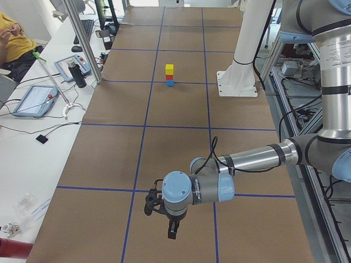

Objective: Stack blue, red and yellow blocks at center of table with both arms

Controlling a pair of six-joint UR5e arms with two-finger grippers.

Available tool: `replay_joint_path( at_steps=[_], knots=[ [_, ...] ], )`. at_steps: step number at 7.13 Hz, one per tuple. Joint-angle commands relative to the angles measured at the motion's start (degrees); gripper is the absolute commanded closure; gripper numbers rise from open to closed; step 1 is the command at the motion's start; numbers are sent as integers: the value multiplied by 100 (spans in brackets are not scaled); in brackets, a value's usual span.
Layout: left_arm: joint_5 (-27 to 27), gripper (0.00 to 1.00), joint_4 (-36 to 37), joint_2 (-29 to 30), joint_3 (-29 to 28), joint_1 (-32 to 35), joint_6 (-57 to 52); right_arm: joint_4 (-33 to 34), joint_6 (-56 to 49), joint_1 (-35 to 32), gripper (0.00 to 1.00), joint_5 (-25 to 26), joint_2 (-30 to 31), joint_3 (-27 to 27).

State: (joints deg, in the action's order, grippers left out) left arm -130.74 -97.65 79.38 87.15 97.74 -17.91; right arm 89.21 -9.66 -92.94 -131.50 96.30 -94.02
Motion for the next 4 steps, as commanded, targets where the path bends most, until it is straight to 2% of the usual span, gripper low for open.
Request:
replay_joint_path(
  at_steps=[1, 4],
  knots=[
    [13, 0, 9, -2, -163, 0, 7, 0, -35, -5, 1, 2, 152, -46],
    [4, 0, 0, 33, -163, 0, 7, -8, -35, -5, 1, -7, 161, -73]
  ],
)
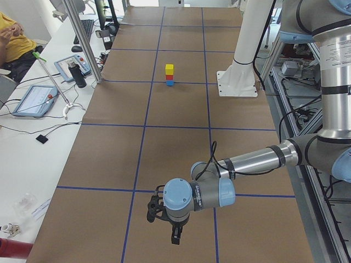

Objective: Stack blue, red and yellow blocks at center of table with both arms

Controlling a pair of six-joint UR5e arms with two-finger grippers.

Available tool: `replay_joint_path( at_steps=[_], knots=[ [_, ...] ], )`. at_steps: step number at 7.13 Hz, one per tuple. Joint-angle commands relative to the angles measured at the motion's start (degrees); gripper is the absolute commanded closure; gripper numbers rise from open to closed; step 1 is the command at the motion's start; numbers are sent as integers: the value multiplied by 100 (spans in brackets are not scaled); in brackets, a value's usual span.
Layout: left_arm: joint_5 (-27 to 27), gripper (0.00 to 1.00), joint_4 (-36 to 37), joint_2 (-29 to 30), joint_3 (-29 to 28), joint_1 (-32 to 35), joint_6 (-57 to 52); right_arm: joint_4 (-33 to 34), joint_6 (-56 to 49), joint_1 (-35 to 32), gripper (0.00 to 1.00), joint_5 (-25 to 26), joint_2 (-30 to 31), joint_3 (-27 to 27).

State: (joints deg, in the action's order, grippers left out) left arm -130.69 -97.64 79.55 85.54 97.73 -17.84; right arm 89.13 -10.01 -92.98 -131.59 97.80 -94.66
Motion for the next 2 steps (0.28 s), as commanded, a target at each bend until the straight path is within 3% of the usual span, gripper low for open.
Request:
replay_joint_path(
  at_steps=[1, 2],
  knots=[
    [-1, 0, -10, 52, 24, 0, 0, 8, -1, 0, 1, 28, 63, -52],
    [-1, 0, -10, 70, 76, 0, 9, 8, -1, 0, 1, 28, 133, -61]
  ],
)
